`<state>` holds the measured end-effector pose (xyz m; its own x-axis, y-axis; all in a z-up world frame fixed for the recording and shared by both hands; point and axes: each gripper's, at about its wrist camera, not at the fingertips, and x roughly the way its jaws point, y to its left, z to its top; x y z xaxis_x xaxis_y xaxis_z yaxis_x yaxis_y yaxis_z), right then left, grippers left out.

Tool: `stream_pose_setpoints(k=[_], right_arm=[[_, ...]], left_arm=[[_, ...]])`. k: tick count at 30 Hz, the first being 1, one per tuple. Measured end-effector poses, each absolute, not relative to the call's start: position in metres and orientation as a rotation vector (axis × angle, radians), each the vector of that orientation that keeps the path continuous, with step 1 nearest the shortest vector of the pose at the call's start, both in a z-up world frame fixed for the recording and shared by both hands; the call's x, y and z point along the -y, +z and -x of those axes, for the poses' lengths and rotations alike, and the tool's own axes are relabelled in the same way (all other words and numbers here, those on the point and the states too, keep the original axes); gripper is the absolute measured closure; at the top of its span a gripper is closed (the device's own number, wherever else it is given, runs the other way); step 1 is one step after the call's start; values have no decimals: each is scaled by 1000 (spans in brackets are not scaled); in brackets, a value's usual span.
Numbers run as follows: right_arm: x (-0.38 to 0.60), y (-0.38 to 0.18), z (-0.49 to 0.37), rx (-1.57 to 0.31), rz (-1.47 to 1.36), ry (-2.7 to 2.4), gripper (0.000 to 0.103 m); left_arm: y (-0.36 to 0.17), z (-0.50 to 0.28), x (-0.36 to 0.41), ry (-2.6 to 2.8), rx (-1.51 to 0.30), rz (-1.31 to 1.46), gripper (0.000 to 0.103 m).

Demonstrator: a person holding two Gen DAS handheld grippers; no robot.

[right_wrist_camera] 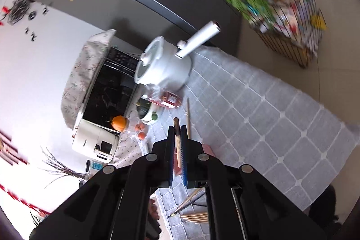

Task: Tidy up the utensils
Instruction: 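Carry both held sticks over the pink basket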

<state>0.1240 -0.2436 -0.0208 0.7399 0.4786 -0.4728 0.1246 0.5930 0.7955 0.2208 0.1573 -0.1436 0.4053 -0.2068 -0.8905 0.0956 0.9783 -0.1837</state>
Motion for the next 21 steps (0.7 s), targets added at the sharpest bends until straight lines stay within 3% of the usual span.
stream_pose_setpoints(k=[8,21], right_arm=[[250,-23,-128,-714,-926,203,98],[263,-3,-123,-613,-979,220,98]], left_arm=[[-159,-237,-127,-362,-1013,-57,77],[-178,-254,-101,-451,-1029,-117,79]])
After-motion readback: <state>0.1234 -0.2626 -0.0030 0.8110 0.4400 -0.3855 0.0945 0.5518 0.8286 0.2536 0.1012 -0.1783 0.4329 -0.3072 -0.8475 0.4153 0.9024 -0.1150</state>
